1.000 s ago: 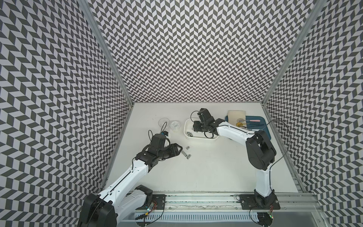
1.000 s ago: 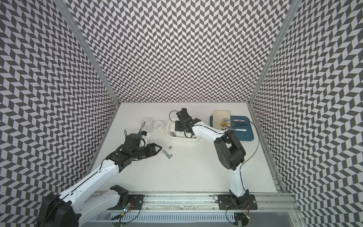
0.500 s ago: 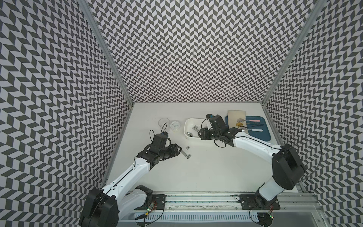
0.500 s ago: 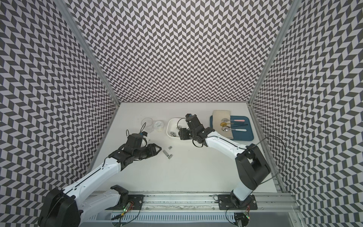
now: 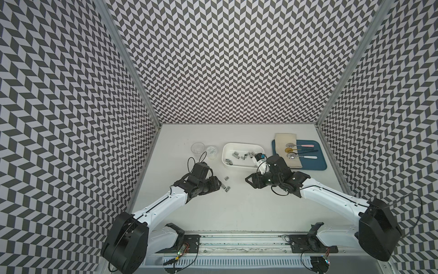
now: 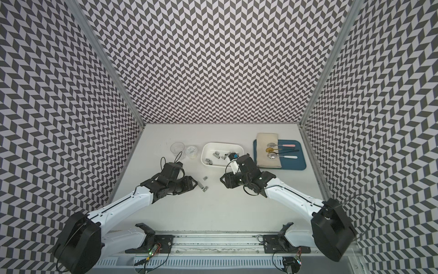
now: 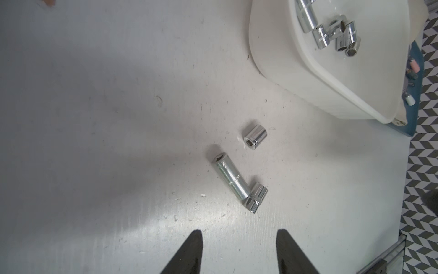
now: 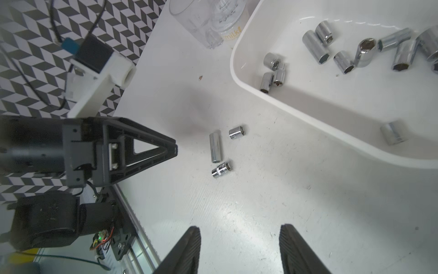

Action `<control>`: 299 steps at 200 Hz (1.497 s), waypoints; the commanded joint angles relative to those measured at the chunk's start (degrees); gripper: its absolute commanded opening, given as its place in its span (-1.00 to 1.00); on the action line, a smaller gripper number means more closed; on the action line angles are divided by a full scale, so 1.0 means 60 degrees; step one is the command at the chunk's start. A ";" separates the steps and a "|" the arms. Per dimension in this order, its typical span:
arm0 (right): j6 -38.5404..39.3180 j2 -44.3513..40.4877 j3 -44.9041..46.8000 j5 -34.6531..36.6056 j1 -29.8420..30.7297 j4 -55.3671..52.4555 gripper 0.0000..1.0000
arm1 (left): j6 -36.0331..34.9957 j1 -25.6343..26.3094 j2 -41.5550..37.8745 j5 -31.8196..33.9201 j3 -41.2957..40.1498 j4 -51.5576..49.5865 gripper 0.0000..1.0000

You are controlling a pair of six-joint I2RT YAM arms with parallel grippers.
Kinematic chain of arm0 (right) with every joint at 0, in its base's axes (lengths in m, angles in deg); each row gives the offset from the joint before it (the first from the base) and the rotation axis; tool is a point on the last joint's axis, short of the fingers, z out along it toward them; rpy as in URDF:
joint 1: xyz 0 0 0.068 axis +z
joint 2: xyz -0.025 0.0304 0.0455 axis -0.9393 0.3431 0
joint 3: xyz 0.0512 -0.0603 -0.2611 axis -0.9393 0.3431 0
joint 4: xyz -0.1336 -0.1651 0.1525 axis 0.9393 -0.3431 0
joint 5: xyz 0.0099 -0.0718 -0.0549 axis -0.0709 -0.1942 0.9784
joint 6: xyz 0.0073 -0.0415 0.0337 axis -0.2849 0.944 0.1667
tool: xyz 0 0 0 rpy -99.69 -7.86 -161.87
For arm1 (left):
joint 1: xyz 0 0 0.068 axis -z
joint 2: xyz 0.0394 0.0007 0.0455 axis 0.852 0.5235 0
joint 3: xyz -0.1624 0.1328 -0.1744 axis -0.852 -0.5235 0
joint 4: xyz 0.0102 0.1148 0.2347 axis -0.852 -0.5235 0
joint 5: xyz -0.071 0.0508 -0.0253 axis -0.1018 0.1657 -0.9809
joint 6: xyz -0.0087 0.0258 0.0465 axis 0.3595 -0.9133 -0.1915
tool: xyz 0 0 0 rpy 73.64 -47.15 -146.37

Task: Put the socket on the desktop into the storage box
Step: Pick up the socket head at the center of the board.

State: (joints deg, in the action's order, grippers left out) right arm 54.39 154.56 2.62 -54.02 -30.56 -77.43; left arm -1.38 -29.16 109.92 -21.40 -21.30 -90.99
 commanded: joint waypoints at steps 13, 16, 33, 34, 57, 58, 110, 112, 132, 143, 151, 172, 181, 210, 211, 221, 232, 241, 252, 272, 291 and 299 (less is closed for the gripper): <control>0.0221 -0.0838 0.0475 -0.0362 0.0212 0.0273 0.13 | 0.0350 0.0319 0.0552 0.0551 0.0482 0.0420 0.06; 0.0221 -0.0896 0.0515 -0.0376 0.0219 0.0260 0.13 | 0.0368 0.0331 0.0619 0.0568 0.0502 0.0430 0.06; 0.0211 -0.1123 0.0782 -0.0397 0.0249 0.0252 0.13 | 0.0427 0.0406 0.0905 0.0679 0.0596 0.0522 0.05; 0.0211 -0.1144 0.0797 -0.0396 0.0249 0.0254 0.13 | 0.0429 0.0415 0.0927 0.0691 0.0604 0.0524 0.05; 0.0160 -0.1323 0.1106 -0.0408 0.0263 0.0270 0.13 | 0.0446 0.0493 0.1364 0.0840 0.0822 0.0550 0.03; 0.0163 -0.1332 0.1105 -0.0401 0.0256 0.0271 0.13 | 0.0446 0.0494 0.1383 0.0859 0.0841 0.0538 0.03; 0.0035 -0.1464 0.1510 -0.0376 0.0258 0.0558 0.13 | 0.0690 0.0751 0.2232 0.1468 0.1465 0.0092 0.00; 0.0035 -0.1455 0.1525 -0.0379 0.0262 0.0573 0.13 | 0.0694 0.0765 0.2266 0.1483 0.1488 0.0077 0.00; -0.0012 -0.1370 0.1617 -0.0379 0.0259 0.0688 0.13 | 0.0723 0.0915 0.2568 0.1781 0.1789 -0.0174 -0.01; -0.0023 -0.1346 0.1639 -0.0381 0.0264 0.0721 0.14 | 0.0739 0.0990 0.2750 0.1952 0.1945 -0.0342 -0.02; -0.0024 -0.1352 0.1661 -0.0358 0.0262 0.0739 0.13 | 0.0750 0.1043 0.2890 0.2052 0.2035 -0.0442 -0.03; -0.0052 -0.1373 0.1721 -0.0344 0.0250 0.0792 0.14 | 0.0806 0.1133 0.3209 0.2315 0.2221 -0.0672 -0.08; -0.0042 -0.1384 0.1746 -0.0338 0.0262 0.0805 0.14 | 0.0823 0.1180 0.3288 0.2410 0.2262 -0.0711 -0.09; -0.0056 -0.1416 0.1805 -0.0295 0.0253 0.0837 0.14 | 0.0884 0.1287 0.3558 0.2665 0.2284 -0.0752 -0.10; -0.0047 -0.1422 0.1807 -0.0301 0.0251 0.0839 0.14 | 0.0885 0.1287 0.3572 0.2665 0.2290 -0.0750 -0.10; -0.0053 -0.1417 0.1835 -0.0279 0.0249 0.0842 0.14 | 0.0870 0.1314 0.3680 0.2692 0.2281 -0.0734 -0.12; -0.0058 -0.1416 0.1851 -0.0247 0.0249 0.0855 0.14 | 0.0870 0.1328 0.3793 0.2724 0.2302 -0.0748 -0.15; -0.0058 -0.1415 0.1854 -0.0259 0.0249 0.0858 0.14 | 0.0856 0.1344 0.3849 0.2771 0.2306 -0.0762 -0.16; -0.0065 -0.1414 0.1878 -0.0254 0.0249 0.0883 0.14 | 0.0845 0.1346 0.3885 0.2839 0.2282 -0.0777 -0.20; -0.0081 -0.1421 0.1903 -0.0254 0.0249 0.0928 0.14 | 0.0813 0.1348 0.3963 0.2924 0.2201 -0.0806 -0.21; -0.0082 -0.1395 0.1925 -0.0277 0.0251 0.0952 0.14 | 0.0783 0.1339 0.4038 0.3030 0.2162 -0.0836 -0.27; -0.0099 -0.1399 0.1926 -0.0270 0.0249 0.0959 0.14 | 0.0768 0.1347 0.4082 0.3032 0.2139 -0.0836 -0.32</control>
State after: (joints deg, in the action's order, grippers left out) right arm 54.15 147.04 13.29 -55.81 -29.45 -74.26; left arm 3.80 -21.33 132.74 -4.94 -8.77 -94.40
